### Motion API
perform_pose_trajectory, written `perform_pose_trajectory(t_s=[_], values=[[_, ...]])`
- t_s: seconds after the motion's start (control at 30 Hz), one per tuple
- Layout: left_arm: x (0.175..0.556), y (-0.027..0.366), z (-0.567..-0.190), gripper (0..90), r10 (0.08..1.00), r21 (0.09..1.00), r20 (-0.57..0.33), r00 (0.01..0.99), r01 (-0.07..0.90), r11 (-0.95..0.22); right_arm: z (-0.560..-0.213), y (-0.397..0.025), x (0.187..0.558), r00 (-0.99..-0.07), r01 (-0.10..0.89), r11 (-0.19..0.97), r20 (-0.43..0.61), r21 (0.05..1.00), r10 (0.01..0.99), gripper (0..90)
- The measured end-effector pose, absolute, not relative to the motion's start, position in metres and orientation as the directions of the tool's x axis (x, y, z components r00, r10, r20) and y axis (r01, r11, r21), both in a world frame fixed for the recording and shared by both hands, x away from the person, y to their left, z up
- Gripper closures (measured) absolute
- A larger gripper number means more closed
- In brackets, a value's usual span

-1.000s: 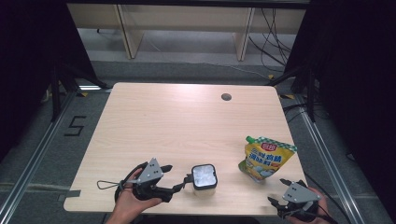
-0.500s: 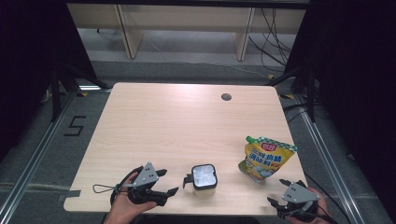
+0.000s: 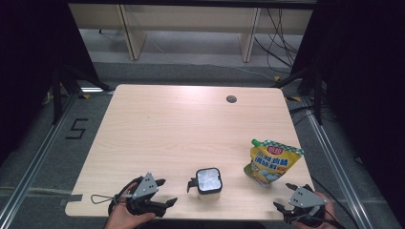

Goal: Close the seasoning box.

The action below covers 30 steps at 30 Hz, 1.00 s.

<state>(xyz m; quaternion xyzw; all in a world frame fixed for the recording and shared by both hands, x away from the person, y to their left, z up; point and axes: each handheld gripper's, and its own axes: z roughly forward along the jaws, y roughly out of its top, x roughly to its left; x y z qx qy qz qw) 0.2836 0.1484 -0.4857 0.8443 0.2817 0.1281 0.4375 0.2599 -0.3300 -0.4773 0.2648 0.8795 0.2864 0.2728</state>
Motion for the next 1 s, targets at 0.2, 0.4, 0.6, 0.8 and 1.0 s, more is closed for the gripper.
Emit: perform_pose_trajectory(t_s=[0.2, 0.4, 0.6, 0.8, 1.0], values=[[0.277, 0.147, -0.493, 22.9, 0.593, 0.797, -0.026, 0.805, 0.375, -0.474, -0.479, -0.329, 0.26, -0.717, 0.312, 0.692, -0.316, 0.651, 0.621, 24.6], [0.275, 0.149, -0.495, 20.1, 0.595, 0.786, -0.043, 0.803, 0.394, -0.475, -0.48, -0.328, 0.26, -0.731, 0.298, 0.71, -0.326, 0.638, 0.6, 22.3], [0.277, 0.15, -0.495, 17.8, 0.599, 0.783, -0.032, 0.8, 0.393, -0.482, -0.482, -0.326, 0.26, -0.731, 0.304, 0.706, -0.318, 0.64, 0.603, 21.3], [0.28, 0.153, -0.497, 17.7, 0.609, 0.775, -0.018, 0.793, 0.397, -0.492, -0.483, -0.326, 0.26, -0.731, 0.311, 0.705, -0.314, 0.637, 0.606, 21.2], [0.281, 0.153, -0.498, 17.1, 0.614, 0.78, -0.036, 0.788, 0.407, -0.476, -0.485, -0.326, 0.261, -0.735, 0.319, 0.709, -0.308, 0.629, 0.604, 21.0]])
